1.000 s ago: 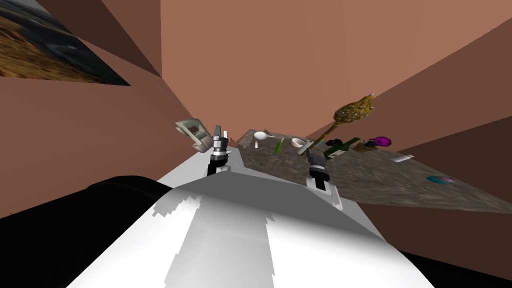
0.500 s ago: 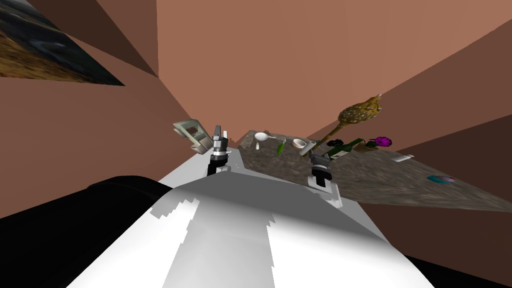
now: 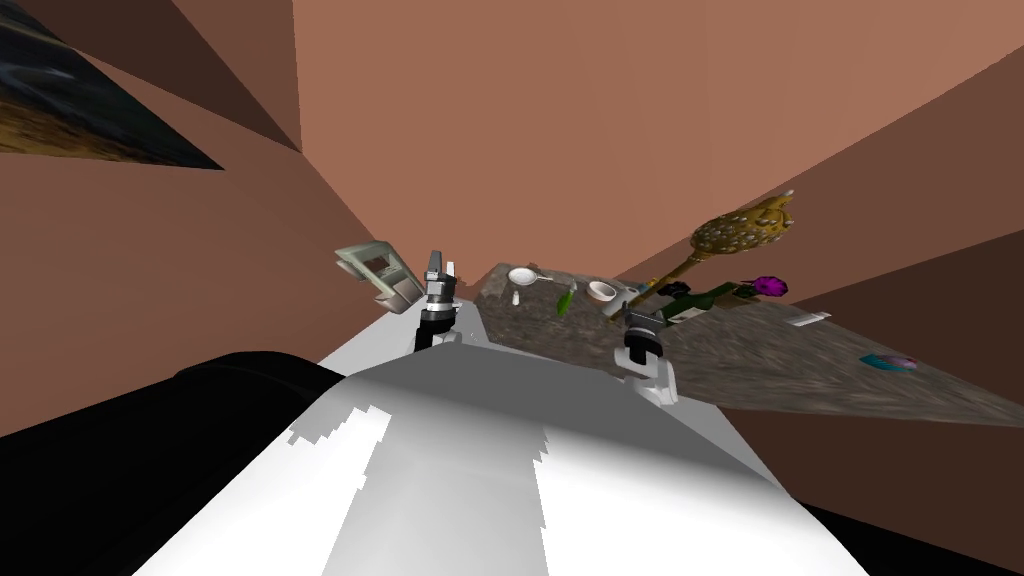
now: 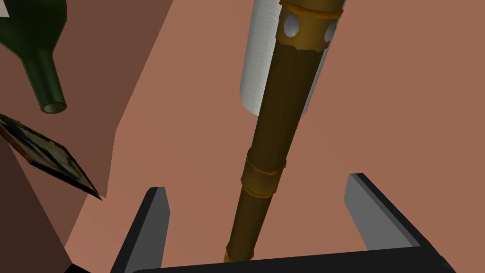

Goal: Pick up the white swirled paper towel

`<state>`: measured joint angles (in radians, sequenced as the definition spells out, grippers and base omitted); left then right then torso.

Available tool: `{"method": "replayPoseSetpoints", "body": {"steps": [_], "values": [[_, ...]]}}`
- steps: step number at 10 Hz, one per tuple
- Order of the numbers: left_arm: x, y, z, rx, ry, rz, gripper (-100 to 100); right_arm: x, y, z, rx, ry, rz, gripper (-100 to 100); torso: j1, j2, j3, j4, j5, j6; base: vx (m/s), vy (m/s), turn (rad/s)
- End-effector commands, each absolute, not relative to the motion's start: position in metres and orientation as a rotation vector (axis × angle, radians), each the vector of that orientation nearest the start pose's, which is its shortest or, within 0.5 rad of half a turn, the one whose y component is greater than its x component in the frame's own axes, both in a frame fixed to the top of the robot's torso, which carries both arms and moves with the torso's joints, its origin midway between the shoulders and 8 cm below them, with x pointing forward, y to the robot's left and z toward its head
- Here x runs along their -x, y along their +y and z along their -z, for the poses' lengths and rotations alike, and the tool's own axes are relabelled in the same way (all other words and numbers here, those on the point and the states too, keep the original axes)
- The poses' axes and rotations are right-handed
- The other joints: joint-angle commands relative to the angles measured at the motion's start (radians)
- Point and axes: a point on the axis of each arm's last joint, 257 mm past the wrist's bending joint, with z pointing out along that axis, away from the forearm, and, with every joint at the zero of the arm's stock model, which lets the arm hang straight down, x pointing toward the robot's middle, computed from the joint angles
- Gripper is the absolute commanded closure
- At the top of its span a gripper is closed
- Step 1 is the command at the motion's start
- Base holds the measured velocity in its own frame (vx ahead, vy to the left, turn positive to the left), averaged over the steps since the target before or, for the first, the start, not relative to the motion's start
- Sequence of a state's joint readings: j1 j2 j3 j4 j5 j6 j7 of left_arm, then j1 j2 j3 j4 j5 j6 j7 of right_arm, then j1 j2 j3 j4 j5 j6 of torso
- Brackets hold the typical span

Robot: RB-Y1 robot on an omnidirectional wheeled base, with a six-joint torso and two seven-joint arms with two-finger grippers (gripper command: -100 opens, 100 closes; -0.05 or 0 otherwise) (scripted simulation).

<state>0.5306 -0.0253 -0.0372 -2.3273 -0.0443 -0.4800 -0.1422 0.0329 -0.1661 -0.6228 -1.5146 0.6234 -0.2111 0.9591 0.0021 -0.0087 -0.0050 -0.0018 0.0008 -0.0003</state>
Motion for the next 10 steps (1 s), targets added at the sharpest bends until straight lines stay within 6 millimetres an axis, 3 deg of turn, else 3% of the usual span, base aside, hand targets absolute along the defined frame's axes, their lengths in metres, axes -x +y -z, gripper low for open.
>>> {"method": "replayPoseSetpoints", "body": {"steps": [1,5,10], "values": [[-0.338,0.267,-0.032,0.598,0.651,1.167,0,-0.445,-0.566,0.183,-0.232,1.438,0.598,-100,0.0,0.0,0.0,0.0,0.0,0.0,0.109,0.015,-0.036],[-0.338,0.267,-0.032,0.598,0.651,1.167,0,-0.45,-0.565,0.213,-0.286,1.504,0.646,-100,-0.003,0.001,0.001,0.0,-0.001,0.0,0.101,-0.004,-0.033],[-0.338,0.267,-0.032,0.598,0.651,1.167,0,-0.453,-0.535,0.254,-0.367,1.572,0.608,-100,-0.009,0.0,-0.001,-0.001,-0.004,-0.002,0.078,-0.052,-0.026]]}}
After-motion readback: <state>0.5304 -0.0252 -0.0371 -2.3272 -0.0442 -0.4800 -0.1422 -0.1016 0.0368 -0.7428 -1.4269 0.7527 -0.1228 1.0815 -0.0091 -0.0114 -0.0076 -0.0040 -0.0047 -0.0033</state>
